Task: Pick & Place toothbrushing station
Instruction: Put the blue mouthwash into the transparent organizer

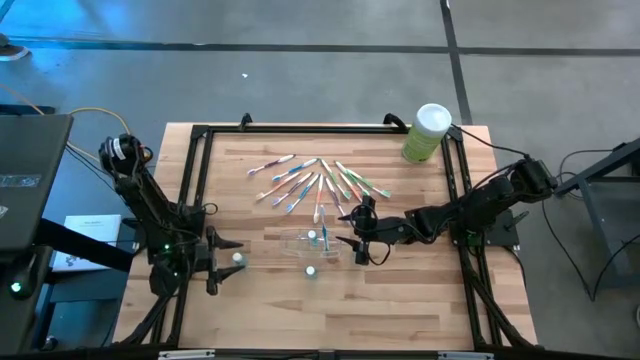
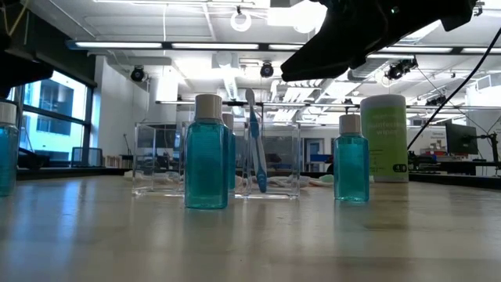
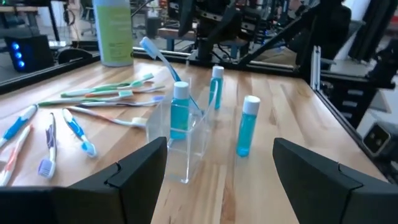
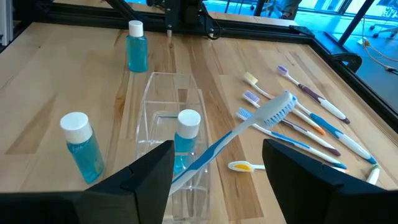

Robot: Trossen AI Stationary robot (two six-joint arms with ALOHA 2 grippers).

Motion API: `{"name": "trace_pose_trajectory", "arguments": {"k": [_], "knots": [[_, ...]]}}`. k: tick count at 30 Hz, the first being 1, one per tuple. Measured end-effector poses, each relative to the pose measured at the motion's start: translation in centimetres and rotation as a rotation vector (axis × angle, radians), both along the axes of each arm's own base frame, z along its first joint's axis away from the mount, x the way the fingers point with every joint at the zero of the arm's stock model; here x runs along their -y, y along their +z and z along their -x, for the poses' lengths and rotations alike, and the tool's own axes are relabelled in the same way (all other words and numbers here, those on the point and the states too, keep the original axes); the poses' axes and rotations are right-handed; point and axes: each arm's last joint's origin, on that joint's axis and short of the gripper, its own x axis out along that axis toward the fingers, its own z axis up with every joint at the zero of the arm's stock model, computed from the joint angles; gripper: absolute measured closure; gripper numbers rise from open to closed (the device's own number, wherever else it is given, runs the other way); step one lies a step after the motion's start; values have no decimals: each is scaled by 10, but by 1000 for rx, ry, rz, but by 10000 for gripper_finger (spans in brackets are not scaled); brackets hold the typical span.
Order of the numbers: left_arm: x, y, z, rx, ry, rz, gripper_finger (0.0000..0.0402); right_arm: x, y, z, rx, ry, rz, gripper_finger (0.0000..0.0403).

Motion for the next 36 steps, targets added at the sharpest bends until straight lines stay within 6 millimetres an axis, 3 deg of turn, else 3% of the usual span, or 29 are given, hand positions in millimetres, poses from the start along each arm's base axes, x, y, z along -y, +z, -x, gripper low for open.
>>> {"name": "trace_pose_trajectory", "arguments": {"k": [11, 27, 36], "knots": [[-12, -19, 7, -51, 12, 61, 115, 0, 1, 0, 9, 1, -3, 166], [-23, -30, -10, -297, -17, 141, 116, 0, 2, -1, 24, 0, -8, 166], [-23, -30, -12, -310, -20, 128, 174, 0, 2, -1, 23, 0, -7, 166]]}}
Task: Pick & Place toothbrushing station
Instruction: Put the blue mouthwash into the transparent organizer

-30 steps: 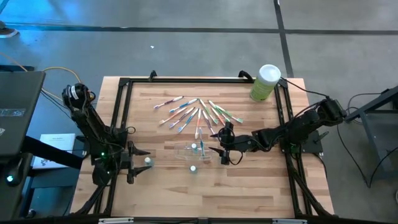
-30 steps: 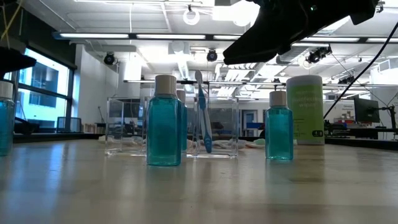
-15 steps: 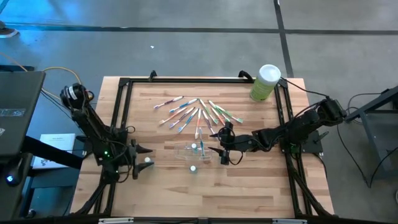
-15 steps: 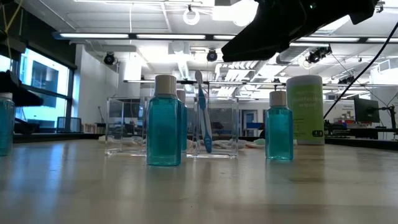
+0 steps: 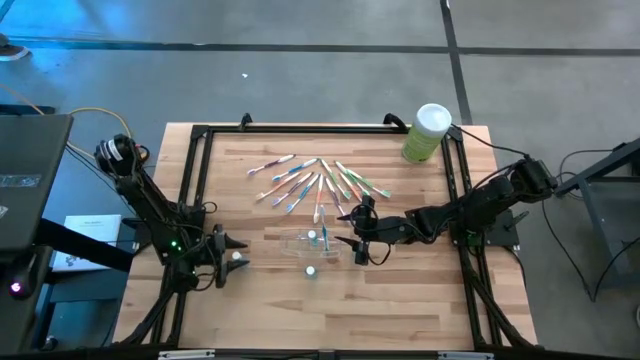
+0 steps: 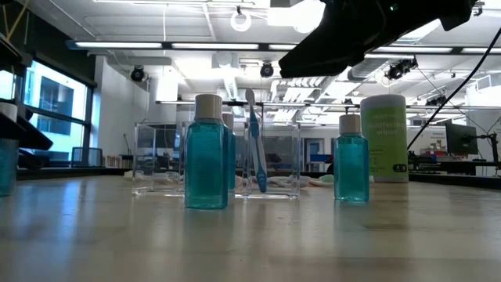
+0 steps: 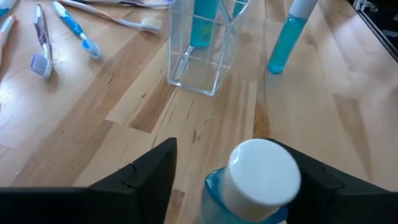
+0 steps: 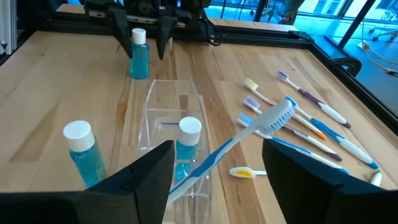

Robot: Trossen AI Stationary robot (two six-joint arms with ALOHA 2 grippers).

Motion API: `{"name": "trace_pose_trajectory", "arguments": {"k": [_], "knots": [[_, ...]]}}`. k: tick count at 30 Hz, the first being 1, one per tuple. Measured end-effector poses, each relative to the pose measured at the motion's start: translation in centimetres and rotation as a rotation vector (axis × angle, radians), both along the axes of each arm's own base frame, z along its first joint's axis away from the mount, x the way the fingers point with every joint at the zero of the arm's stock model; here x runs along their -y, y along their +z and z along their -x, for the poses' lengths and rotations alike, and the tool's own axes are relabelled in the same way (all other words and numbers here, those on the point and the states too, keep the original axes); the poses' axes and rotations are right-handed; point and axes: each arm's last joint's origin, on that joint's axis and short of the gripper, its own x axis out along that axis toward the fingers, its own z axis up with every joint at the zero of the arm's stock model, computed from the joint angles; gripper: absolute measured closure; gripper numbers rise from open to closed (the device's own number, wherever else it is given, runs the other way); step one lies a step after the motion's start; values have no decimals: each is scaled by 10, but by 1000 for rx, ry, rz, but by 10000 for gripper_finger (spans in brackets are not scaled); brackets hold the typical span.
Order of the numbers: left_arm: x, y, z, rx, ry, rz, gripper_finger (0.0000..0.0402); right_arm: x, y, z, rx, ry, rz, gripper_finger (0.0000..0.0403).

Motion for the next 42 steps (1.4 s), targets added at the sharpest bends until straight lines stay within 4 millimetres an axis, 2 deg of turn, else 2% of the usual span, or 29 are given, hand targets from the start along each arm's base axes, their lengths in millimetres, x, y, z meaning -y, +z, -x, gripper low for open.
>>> {"name": "trace_pose_trajectory", "arguments": {"k": [14, 26, 34, 42], "knots": [[1, 1, 0, 2, 1, 43, 329, 0, 0, 0, 0, 0, 0, 166], [5, 5, -4, 25, -28, 43, 330, 0, 0, 0, 3, 0, 0, 166], [15, 43, -38, 145, -71, -94, 330, 1, 1, -1, 14, -1, 0, 166], [8, 91, -85, 164, -194, -218, 330, 0, 1, -1, 14, 0, 0, 166]]}}
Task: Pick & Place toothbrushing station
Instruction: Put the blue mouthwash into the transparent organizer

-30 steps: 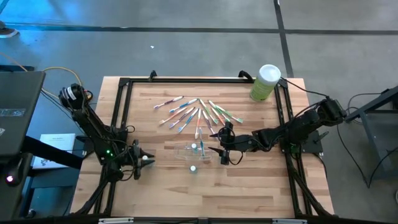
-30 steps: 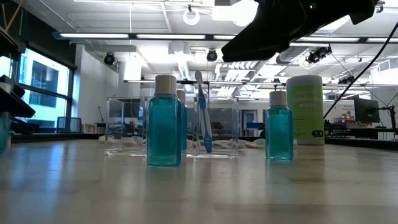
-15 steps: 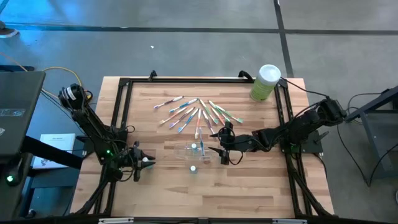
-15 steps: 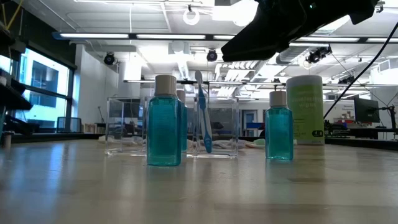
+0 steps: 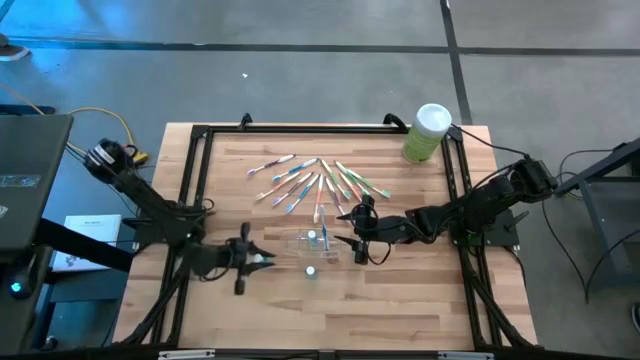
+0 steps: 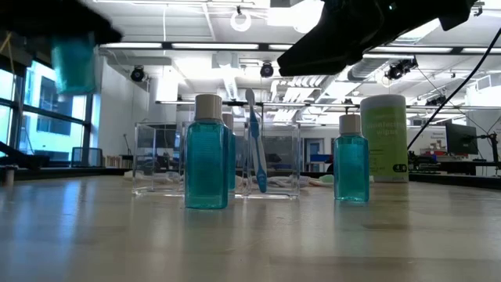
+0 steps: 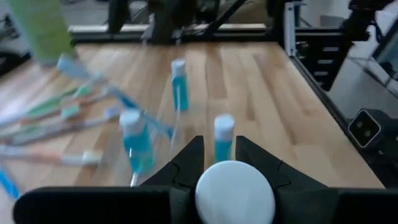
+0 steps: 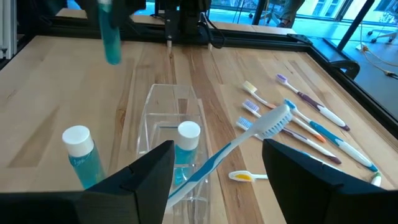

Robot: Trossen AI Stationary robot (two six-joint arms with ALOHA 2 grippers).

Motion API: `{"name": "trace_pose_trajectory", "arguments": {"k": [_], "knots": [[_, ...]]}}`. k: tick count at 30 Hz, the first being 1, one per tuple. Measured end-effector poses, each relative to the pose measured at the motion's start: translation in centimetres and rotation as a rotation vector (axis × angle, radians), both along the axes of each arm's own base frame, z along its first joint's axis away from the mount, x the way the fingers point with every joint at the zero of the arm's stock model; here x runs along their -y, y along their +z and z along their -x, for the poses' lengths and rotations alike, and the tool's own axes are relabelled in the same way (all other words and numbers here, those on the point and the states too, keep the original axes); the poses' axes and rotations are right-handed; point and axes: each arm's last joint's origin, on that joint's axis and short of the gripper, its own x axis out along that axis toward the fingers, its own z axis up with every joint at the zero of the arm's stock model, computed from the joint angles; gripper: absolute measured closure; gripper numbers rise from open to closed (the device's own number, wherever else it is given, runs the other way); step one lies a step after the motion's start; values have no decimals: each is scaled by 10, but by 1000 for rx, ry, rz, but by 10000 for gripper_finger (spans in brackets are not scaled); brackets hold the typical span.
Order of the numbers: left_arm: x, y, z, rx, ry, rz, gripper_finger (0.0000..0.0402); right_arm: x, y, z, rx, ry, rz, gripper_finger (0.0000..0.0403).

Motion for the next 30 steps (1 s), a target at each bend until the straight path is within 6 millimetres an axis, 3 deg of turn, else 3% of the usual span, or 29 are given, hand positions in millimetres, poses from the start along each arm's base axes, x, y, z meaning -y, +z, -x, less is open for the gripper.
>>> {"name": "trace_pose_trajectory", "arguments": {"k": [6, 10, 20, 30], "knots": [[-13, 33, -28, 23, -59, -108, 330, 0, 0, 0, -1, 0, 0, 166], [-30, 42, -50, 19, -51, -139, 330, 0, 0, 0, -1, 0, 0, 166], [-67, 19, -108, -116, -107, -133, 330, 0, -1, 0, -10, 2, 6, 166], [-78, 5, -121, -153, -115, -89, 330, 0, -3, 1, -33, 3, 16, 166]]}}
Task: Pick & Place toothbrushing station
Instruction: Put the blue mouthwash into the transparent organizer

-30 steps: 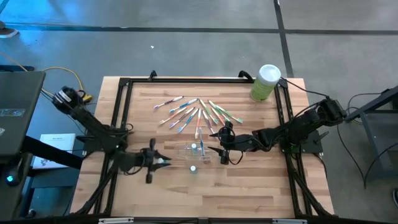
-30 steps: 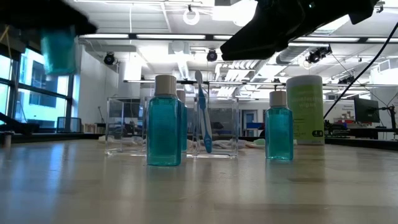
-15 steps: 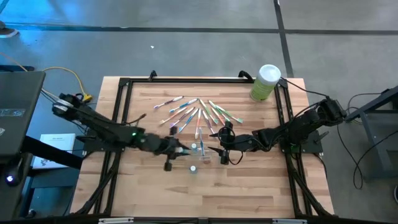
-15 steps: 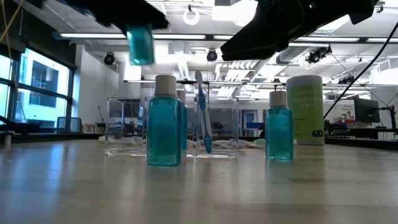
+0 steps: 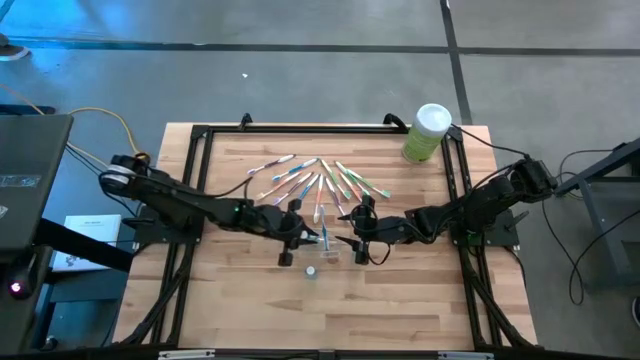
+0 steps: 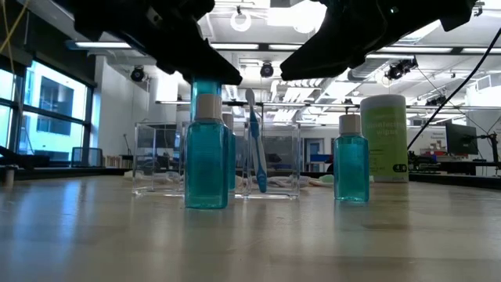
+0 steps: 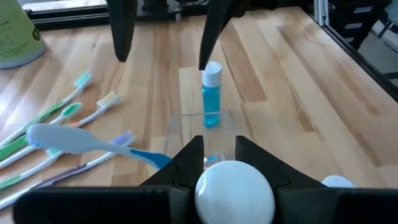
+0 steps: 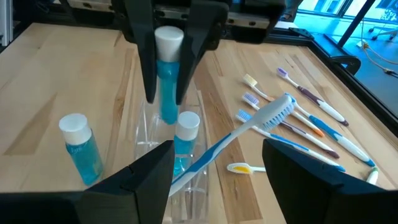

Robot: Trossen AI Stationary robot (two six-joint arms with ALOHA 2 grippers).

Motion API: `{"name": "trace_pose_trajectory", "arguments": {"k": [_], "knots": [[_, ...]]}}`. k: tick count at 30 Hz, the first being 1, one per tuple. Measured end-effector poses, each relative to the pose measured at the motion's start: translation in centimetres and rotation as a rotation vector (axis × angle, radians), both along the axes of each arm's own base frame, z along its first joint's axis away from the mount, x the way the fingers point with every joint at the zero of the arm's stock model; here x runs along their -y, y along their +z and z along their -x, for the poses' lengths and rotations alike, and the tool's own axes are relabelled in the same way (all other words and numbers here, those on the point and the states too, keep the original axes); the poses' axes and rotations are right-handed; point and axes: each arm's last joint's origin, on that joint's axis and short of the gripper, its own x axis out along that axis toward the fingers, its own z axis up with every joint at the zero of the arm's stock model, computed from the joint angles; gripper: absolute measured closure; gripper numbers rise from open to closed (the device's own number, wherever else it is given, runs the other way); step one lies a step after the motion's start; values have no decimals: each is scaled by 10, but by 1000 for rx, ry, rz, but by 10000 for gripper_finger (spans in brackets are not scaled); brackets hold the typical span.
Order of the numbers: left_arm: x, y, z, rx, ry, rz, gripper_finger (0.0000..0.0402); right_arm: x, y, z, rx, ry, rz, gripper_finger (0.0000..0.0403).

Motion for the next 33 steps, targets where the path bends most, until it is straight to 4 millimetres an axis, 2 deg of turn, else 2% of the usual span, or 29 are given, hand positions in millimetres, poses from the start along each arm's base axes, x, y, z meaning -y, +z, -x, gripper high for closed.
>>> {"name": "trace_pose_trajectory", "arguments": {"k": [7, 16, 28, 33], "knots": [[2, -10, -5, -29, -22, 14, 330, 0, -1, 0, -6, 1, 5, 166], [2, -11, -6, -20, -27, 19, 330, 0, -1, 0, -6, 0, 3, 166], [3, -32, -15, -68, -3, 8, 330, 0, -1, 0, -7, 2, 1, 166], [4, -34, -17, -53, -5, 9, 295, 0, -1, 0, -9, 9, -6, 166]]}}
